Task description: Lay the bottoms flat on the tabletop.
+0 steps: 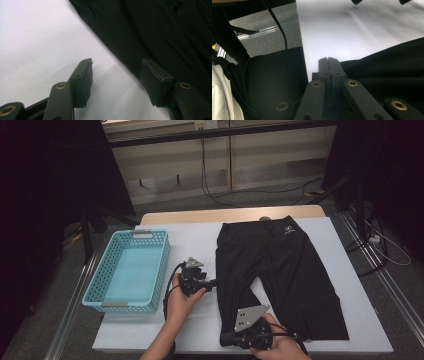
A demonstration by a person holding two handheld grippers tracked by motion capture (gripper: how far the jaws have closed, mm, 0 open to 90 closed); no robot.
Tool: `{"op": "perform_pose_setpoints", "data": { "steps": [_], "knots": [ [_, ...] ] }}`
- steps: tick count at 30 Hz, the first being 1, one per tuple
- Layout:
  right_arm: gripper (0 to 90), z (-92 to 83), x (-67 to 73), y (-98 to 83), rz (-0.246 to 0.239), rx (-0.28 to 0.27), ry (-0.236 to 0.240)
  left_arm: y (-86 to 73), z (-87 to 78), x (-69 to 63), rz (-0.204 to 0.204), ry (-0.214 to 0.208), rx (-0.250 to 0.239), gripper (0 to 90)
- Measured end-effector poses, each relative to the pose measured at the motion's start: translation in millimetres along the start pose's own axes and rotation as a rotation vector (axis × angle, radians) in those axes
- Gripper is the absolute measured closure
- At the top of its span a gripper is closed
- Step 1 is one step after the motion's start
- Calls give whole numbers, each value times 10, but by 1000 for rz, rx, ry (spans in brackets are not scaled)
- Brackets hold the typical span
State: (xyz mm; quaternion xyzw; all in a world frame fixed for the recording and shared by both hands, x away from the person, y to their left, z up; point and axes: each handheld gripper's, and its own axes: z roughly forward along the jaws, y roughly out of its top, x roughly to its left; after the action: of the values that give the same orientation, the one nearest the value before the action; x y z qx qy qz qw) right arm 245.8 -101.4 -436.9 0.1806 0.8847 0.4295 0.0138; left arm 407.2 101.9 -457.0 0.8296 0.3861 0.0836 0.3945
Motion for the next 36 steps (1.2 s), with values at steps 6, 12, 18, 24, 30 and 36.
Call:
{"op": "perform_pose_setpoints", "data": {
  "steps": [6,12,18,24,30,36],
  "knots": [
    [900,-26,-9,-8,8,-8,-3,20,34,-49,11,-5,5,485],
    [900,32,1,-4,-7,7,-10,25,54,-82,40,14,9,678],
    [900,70,-3,10,-14,13,-18,29,61,-69,49,3,13,815],
    [900,84,-3,22,-18,12,-20,32,76,-101,36,-8,13,900],
    [900,66,-4,22,-14,4,-20,49,61,-103,28,-37,-12,900],
    [900,21,-15,1,-1,-3,-9,60,69,-117,79,23,-36,531]
  ]
}}
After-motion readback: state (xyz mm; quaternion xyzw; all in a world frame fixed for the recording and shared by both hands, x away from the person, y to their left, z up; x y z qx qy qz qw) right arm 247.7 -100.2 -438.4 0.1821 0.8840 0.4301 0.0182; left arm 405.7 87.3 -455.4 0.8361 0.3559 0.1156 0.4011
